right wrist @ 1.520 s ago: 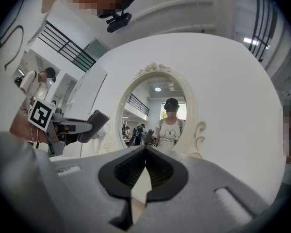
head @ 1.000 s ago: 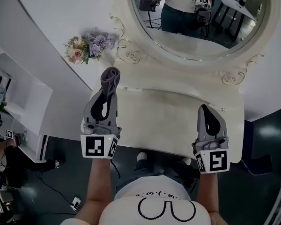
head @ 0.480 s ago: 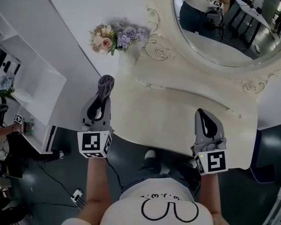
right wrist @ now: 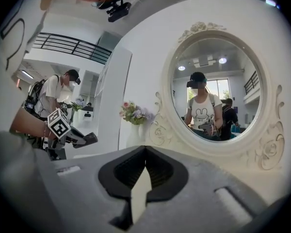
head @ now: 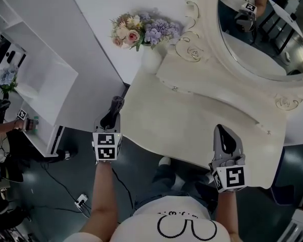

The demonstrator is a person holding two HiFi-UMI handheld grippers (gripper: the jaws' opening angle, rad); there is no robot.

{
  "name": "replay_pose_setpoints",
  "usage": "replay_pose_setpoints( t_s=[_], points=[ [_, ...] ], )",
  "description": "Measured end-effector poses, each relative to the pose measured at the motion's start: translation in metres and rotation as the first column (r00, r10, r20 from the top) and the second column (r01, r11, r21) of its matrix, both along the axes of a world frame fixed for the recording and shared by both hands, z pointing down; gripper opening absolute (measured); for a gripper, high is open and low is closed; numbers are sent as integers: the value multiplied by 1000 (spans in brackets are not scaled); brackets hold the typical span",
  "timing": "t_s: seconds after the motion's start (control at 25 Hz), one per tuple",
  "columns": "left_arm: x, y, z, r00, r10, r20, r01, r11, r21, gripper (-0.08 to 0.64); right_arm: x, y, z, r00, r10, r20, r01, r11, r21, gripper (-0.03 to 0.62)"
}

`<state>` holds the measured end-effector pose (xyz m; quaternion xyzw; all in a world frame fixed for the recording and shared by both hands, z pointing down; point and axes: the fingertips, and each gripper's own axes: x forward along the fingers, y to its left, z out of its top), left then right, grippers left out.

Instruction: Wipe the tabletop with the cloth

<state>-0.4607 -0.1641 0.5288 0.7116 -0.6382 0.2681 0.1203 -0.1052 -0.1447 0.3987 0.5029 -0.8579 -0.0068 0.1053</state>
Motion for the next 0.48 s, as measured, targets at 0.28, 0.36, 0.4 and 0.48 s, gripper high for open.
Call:
replay_pose_setpoints(
  t_s=[0.28,0.36,0.4,0.48],
  points=[
    [-11,-13,61,997,55,47,-44,979,-201,83,-9,4,9,1000,7,-28,-8,999,-31,2],
    [-10,-14,76,997,69,44,-56,968,-246,83,-8,7,14,999,10,-45,-12,999,-42,2],
    [-8,-14,82,997,73,39,-60,964,-259,83,-6,8,16,999,14,-52,-16,999,-45,2],
    [-4,-12,87,997,69,27,-60,963,-263,83,0,11,18,998,24,-56,-27,998,-52,2]
  ],
)
